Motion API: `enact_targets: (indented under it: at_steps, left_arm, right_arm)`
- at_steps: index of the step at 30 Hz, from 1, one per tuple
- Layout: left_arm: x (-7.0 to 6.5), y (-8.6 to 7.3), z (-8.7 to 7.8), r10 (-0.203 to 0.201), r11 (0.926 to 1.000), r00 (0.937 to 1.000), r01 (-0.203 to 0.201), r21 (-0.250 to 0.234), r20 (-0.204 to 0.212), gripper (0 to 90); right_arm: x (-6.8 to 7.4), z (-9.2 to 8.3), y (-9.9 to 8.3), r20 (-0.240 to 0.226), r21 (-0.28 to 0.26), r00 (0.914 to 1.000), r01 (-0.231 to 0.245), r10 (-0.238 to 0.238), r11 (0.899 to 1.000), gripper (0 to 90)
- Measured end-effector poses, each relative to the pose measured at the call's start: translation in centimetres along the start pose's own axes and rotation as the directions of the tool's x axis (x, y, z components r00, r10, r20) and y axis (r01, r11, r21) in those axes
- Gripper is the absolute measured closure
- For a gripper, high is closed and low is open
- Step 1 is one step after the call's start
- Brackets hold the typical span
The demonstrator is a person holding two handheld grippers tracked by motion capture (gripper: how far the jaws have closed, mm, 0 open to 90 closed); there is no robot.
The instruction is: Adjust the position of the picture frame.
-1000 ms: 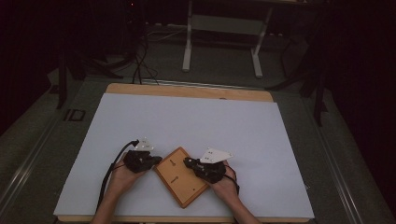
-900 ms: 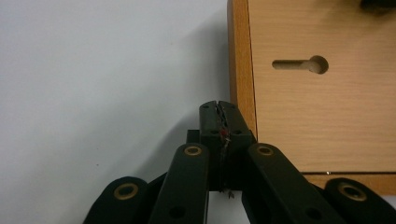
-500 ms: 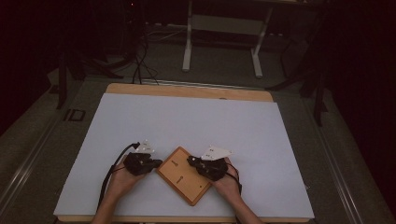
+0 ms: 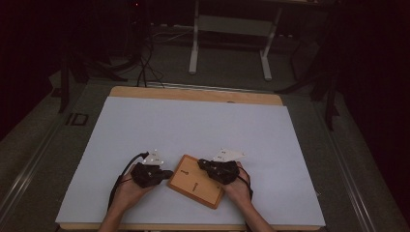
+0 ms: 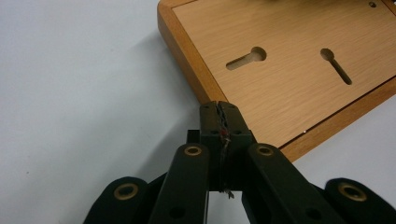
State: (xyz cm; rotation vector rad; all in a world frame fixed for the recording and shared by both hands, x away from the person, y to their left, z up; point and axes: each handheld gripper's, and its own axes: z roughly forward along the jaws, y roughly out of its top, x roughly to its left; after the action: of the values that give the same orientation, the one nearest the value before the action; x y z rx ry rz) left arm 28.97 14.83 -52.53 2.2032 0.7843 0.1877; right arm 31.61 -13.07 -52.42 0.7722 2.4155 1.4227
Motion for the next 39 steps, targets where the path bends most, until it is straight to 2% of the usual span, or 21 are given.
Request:
enact_targets:
  at_steps: [13, 15, 19, 23, 27, 29, 31, 33, 34, 37, 39]
  left_arm:
    - [-0.9, -0.3, -0.5, -0.008, 0.9996, 0.9997, 0.009, -0.028, 0.025, 89.6]
    - [-1.0, -0.3, -0.3, -0.01, 0.9992, 0.9958, 0.013, -0.038, 0.091, 89.5]
    - [-2.7, 0.4, 0.7, 0.062, 0.9979, 0.991, -0.059, -0.028, 0.119, 89.3]
    - [-3.3, 0.7, 1.0, 0.081, 0.9965, 0.9885, -0.078, -0.029, 0.128, 89.0]
    - [-2.8, 0.5, 0.6, 0.06, 0.9977, 0.9938, -0.057, -0.036, 0.094, 88.9]
    - [-2.2, 0.3, 0.2, 0.043, 0.9982, 0.9974, -0.041, -0.044, 0.058, 88.9]
    - [-1.8, 0.1, -0.2, 0.036, 0.9988, 0.9993, -0.036, -0.032, -0.014, 88.9]
    - [-1.3, -0.1, -0.6, 0.017, 0.9991, 0.9978, -0.02, -0.038, -0.064, 88.8]
    - [-1.0, -0.2, -0.8, 0.001, 0.9992, 0.9946, -0.005, -0.039, -0.104, 88.4]
    - [-0.4, -0.7, -0.6, -0.023, 0.9997, 0.9888, 0.024, 0.005, -0.147, 88.3]
    - [-0.2, -0.8, -0.2, -0.033, 0.9986, 0.9898, 0.038, 0.036, -0.139, 88.3]
  right_arm:
    - [-0.8, 0.3, 0.1, -0.033, 0.017, 0.9994, -0.014, 0.014, 1.0, 84.1]
    - [-0.8, 0.3, 0.1, -0.032, 0.02, 0.9993, -0.02, 0.02, 1.0, 84.0]
    - [-0.8, 0.5, 0.1, -0.023, 0.021, 0.9996, -0.017, 0.018, 1.0, 84.0]
    - [-0.8, 0.4, 0.0, -0.029, 0.019, 0.9995, -0.011, 0.011, 1.0, 84.0]
    - [-0.8, 0.4, 0.0, -0.044, 0.009, 0.999, 0.003, -0.003, 1.0, 84.0]
    - [-0.6, 0.4, 0.0, -0.052, 0.007, 0.9986, 0.012, -0.011, 1.0, 83.9]
    - [-0.5, 0.5, 0.0, -0.059, 0.006, 0.9982, 0.016, -0.015, 1.0, 83.9]
    - [-0.4, 0.5, 0.0, -0.061, 0.006, 0.9979, 0.021, -0.021, 1.0, 84.0]
    - [-0.4, 0.5, 0.0, -0.064, 0.006, 0.9977, 0.021, -0.021, 1.0, 84.0]
    - [-0.4, 0.5, 0.1, -0.067, -0.002, 0.9974, 0.023, -0.024, 1.0, 84.0]
    - [-0.3, 0.5, 0.1, -0.068, -0.006, 0.9973, 0.026, -0.027, 1.0, 83.9]
